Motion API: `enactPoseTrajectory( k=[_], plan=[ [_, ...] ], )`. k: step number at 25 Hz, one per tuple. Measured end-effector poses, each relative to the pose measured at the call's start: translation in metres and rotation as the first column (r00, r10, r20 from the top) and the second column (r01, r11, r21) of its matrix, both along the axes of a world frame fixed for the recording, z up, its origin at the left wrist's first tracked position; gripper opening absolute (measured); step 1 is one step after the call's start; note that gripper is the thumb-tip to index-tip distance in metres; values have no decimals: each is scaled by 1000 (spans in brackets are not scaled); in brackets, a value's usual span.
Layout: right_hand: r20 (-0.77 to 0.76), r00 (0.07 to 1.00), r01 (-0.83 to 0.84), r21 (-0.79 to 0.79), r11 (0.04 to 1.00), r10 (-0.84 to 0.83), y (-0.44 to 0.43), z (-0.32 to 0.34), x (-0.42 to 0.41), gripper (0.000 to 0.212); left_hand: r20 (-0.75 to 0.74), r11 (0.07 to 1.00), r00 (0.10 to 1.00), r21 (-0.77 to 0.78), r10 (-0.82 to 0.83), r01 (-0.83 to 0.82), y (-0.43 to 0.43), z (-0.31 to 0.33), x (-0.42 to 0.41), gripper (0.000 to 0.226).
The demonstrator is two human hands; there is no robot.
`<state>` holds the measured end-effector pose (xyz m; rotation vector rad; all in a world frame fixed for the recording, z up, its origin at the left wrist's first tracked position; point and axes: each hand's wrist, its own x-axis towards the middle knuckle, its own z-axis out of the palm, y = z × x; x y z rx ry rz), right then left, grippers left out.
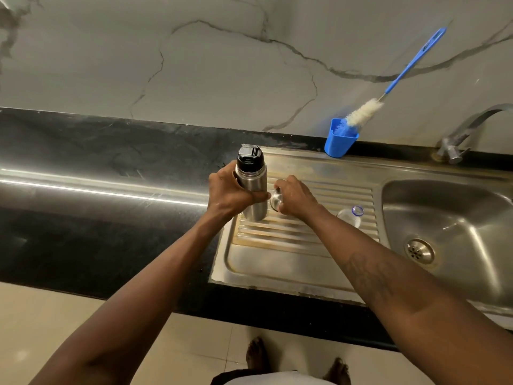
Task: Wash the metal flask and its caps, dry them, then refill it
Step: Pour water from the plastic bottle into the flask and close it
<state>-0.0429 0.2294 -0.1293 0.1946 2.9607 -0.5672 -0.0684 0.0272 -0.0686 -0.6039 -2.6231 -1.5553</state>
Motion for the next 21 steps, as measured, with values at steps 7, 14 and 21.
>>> enactPoseTrajectory(
  k=[7, 14, 21],
  plan=[
    [109, 992, -53, -39, 998, 57, 14, 26, 12, 39, -8, 1000, 1000, 14, -24, 24, 9, 9, 4, 67],
    [-313, 889, 80, -614, 785, -335, 11, 99, 19, 37, 14, 1000, 1000, -14, -6, 6, 13, 16, 21, 65],
    [-481, 844, -184, -675, 715, -237, 23, 139, 38, 42, 45, 991, 997, -123, 67, -61, 22, 15, 36, 67]
  ],
)
